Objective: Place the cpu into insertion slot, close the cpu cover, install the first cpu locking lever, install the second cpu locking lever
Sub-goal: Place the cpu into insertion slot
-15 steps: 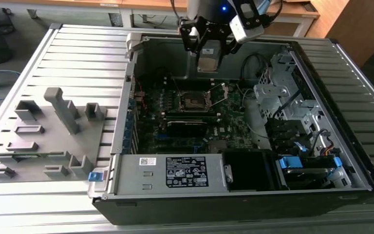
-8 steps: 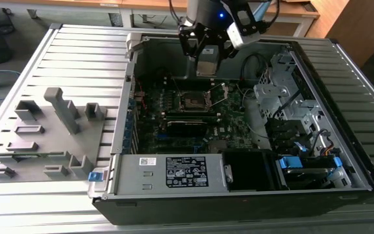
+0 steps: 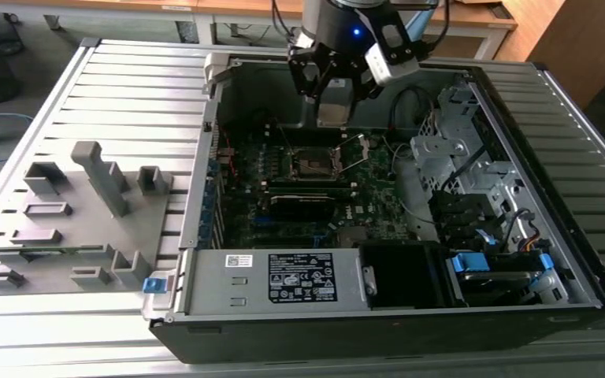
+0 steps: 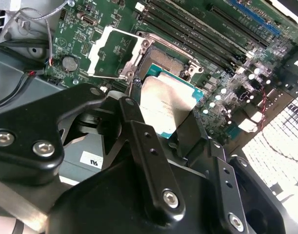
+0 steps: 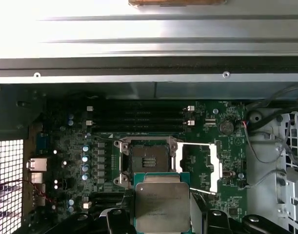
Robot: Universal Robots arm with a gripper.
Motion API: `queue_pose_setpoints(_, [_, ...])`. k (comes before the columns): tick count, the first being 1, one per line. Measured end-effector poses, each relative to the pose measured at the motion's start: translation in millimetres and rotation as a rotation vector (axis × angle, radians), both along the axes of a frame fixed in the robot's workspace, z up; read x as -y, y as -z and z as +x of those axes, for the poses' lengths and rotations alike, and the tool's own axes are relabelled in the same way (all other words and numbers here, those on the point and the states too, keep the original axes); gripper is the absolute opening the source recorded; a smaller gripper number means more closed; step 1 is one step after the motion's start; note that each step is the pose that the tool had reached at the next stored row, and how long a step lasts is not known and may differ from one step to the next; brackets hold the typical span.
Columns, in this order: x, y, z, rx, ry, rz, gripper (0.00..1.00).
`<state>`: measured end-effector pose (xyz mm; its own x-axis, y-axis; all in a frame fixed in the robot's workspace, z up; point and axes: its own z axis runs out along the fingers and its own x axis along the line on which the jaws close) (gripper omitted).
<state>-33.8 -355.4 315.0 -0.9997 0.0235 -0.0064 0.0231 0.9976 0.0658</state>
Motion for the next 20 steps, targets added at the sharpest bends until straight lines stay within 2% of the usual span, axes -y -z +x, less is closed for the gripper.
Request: queue_pose_setpoints(20, [0.0, 5.5, 0.0, 0.0002, 0.000, 0.0004, 0.54])
